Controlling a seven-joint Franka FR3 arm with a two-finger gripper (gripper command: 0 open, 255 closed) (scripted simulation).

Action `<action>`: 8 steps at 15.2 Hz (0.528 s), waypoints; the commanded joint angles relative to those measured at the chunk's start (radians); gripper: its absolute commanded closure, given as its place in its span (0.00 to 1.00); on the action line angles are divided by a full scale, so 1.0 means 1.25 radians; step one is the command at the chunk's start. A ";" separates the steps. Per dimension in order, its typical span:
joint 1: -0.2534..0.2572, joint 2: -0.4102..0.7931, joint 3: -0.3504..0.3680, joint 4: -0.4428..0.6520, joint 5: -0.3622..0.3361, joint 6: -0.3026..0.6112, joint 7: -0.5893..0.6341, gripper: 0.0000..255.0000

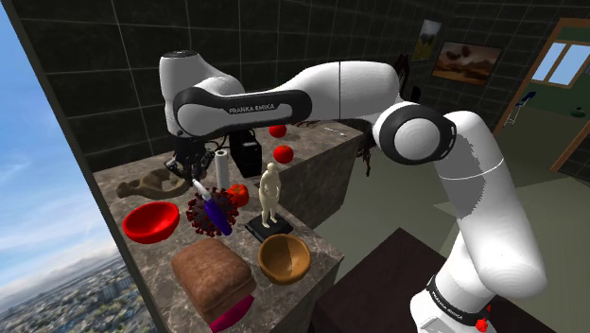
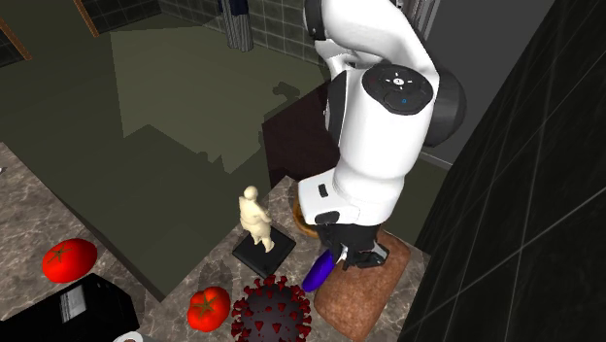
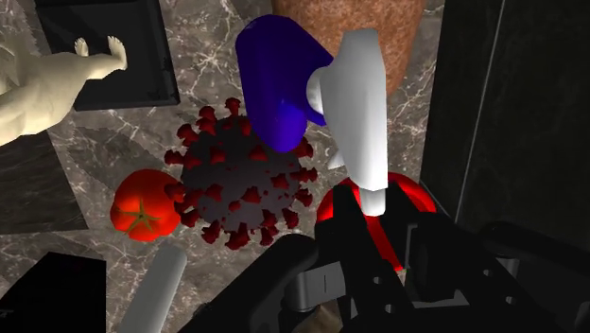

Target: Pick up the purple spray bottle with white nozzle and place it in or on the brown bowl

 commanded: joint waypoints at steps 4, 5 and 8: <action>-0.045 -0.131 0.018 -0.163 0.028 0.033 -0.001 1.00; -0.059 -0.170 0.023 -0.212 0.038 0.044 -0.004 1.00; -0.096 -0.280 0.035 -0.340 0.073 0.067 -0.019 1.00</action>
